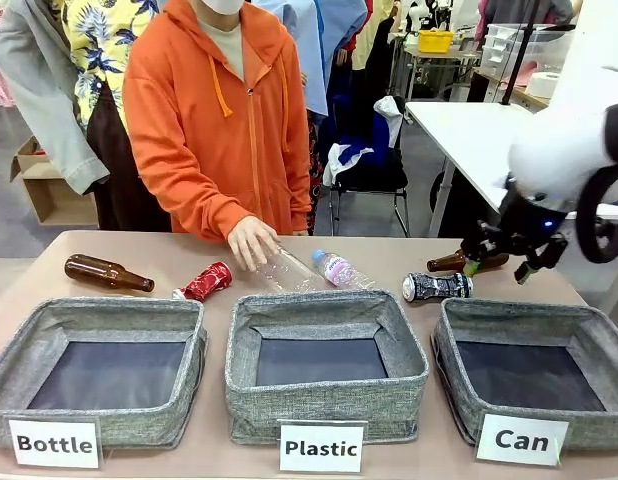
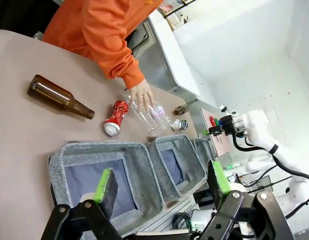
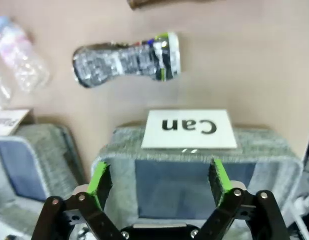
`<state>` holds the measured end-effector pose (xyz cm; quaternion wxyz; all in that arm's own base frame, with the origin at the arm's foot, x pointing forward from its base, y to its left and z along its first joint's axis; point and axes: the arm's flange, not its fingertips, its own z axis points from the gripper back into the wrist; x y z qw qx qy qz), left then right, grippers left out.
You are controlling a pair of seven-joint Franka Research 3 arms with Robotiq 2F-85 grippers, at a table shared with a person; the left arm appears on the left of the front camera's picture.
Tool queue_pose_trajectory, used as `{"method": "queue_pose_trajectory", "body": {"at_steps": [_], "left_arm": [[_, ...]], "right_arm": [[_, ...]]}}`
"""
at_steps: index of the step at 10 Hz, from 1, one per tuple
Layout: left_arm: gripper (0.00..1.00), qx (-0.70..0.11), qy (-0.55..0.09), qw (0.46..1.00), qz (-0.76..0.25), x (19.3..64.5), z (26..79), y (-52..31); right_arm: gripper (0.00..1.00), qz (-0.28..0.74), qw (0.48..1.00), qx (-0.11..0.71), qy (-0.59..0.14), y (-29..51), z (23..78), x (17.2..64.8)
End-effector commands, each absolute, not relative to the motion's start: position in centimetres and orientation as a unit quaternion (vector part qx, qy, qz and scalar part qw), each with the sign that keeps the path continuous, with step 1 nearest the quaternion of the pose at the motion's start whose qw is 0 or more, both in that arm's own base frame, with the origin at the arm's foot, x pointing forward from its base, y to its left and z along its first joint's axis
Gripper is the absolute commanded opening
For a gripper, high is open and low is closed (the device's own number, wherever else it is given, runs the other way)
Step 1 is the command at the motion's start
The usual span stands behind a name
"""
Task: Sort the can waste into the basket.
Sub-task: Pick up the can waste from the table and place it in the right Fabric basket.
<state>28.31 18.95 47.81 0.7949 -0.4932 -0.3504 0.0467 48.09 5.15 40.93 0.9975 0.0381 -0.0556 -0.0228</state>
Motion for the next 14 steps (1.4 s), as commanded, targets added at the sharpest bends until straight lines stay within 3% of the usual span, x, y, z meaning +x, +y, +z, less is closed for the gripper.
{"method": "queue_pose_trajectory", "body": {"at_steps": [1, 2, 5, 6, 7, 8, 9, 10, 11, 12, 14], "left_arm": [[0.94, -0.498, -0.364, 0.787, 0.038, 28.5, 47.8, 19.0], [0.94, -0.498, -0.364, 0.787, 0.038, 28.5, 47.8, 19.0], [0.94, -0.498, -0.364, 0.787, 0.038, 28.5, 47.8, 19.0], [0.94, -0.498, -0.364, 0.787, 0.038, 28.5, 47.8, 19.0], [0.94, -0.498, -0.364, 0.787, 0.038, 28.5, 47.8, 19.0], [0.94, -0.498, -0.364, 0.787, 0.038, 28.5, 47.8, 19.0], [0.94, -0.498, -0.364, 0.787, 0.038, 28.5, 47.8, 19.0], [0.94, -0.498, -0.364, 0.787, 0.038, 28.5, 47.8, 19.0], [0.94, -0.498, -0.364, 0.787, 0.038, 28.5, 47.8, 19.0], [0.94, -0.498, -0.364, 0.787, 0.038, 28.5, 47.8, 19.0], [0.94, -0.498, -0.364, 0.787, 0.038, 28.5, 47.8, 19.0]], "right_arm": [[1.0, -0.07, 0.984, 0.018, -0.161, 3.1, 45.5, 46.5], [1.0, -0.023, 0.997, 0.038, -0.056, 5.1, 40.9, 48.1], [1.0, -0.001, 0.995, 0.028, -0.099, 4.6, 43.0, 49.1], [1.0, 0.102, 0.986, 0.023, -0.131, 5.5, 43.0, 51.2], [1.0, 0.273, 0.951, 0.047, -0.141, 7.4, 43.0, 52.6], [1.0, 0.52, 0.842, 0.096, -0.105, 9.1, 42.1, 54.2], [1.0, 0.659, 0.744, 0.079, -0.082, 9.6, 41.1, 55.3], [1.0, 0.769, 0.627, 0.099, -0.08, 9.8, 40.7, 55.4], [1.0, 0.824, 0.543, 0.122, -0.105, 9.1, 40.7, 55.8], [1.0, 0.85, 0.491, 0.15, -0.121, 7.9, 40.6, 56.0], [1.0, 0.841, 0.495, 0.181, -0.125, 6.1, 40.3, 56.0]]}}
